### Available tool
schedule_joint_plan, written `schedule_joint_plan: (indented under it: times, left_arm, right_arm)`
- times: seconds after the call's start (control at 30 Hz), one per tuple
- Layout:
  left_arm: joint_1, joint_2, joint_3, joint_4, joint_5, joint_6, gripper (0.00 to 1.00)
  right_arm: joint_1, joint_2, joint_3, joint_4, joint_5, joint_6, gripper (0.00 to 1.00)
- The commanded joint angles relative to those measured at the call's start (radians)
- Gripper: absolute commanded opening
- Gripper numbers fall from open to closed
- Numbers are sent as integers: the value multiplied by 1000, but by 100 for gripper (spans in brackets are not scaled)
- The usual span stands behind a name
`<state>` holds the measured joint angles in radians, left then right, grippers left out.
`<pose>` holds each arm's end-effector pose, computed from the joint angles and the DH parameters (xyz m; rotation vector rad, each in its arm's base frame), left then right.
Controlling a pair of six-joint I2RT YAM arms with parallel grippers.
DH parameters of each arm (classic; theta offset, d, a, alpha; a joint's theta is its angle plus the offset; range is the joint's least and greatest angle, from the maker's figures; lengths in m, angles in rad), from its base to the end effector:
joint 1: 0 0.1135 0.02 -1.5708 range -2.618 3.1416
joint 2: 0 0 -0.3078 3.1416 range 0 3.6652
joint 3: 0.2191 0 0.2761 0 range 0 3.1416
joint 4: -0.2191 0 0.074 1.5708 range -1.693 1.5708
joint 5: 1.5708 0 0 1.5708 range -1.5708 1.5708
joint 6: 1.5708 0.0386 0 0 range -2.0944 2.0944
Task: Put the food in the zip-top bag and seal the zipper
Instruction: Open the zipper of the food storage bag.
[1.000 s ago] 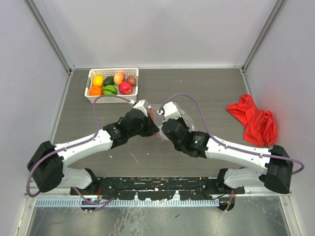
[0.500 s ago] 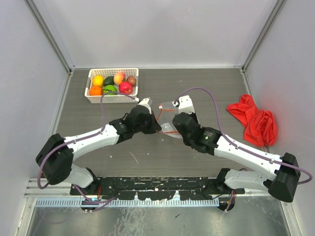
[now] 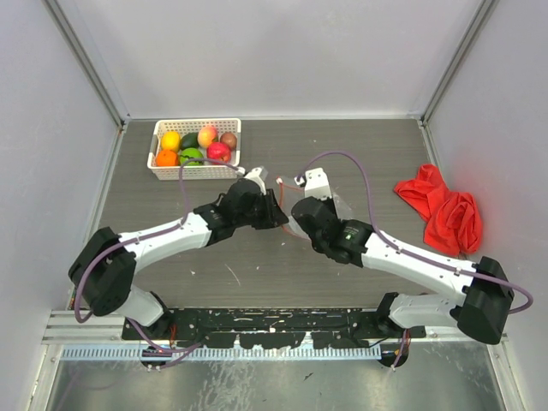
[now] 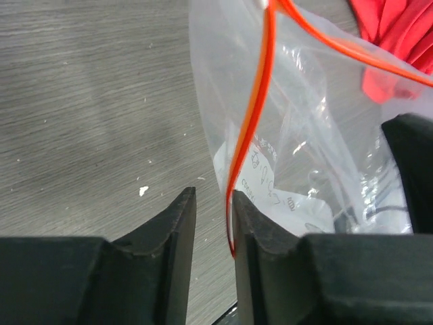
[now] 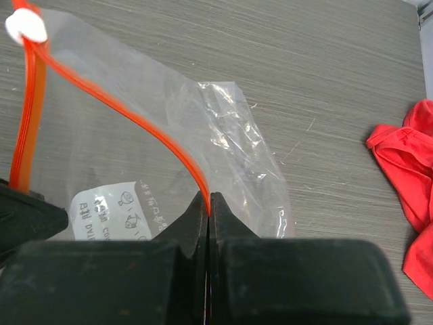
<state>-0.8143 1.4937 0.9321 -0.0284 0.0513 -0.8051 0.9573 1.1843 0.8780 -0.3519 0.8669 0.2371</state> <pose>0.2387 -0.2558 0.2650 0.0427 2.3310 -0.9425 0.1722 0.1935 0.3140 -0.2704 1.9651 -0.2064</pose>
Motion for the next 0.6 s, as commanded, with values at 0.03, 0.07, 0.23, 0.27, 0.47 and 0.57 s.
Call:
schedule_joint_plan:
  times: [0.03, 0.07, 0.23, 0.27, 0.47, 0.57]
  left_arm:
    - [45, -77, -8, 93, 24, -38, 36]
    - [50, -86, -10, 90, 28, -39, 38]
    - [85, -138, -33, 78, 36, -47, 49]
    - [93, -146, -40, 77, 37, -48, 51]
    - [191, -191, -33, 17, 43, -6, 59]
    - [279, -204, 33, -101, 17, 79, 62]
  right_arm:
    - [-5, 13, 31, 66, 20, 47, 0]
    - [-5, 18, 31, 66, 18, 48, 0]
    - [-5, 44, 36, 70, 18, 54, 0]
    - [-5, 48, 37, 70, 18, 53, 0]
    - [-5, 61, 47, 71, 32, 50, 0]
    - [-4, 64, 47, 71, 29, 50, 0]
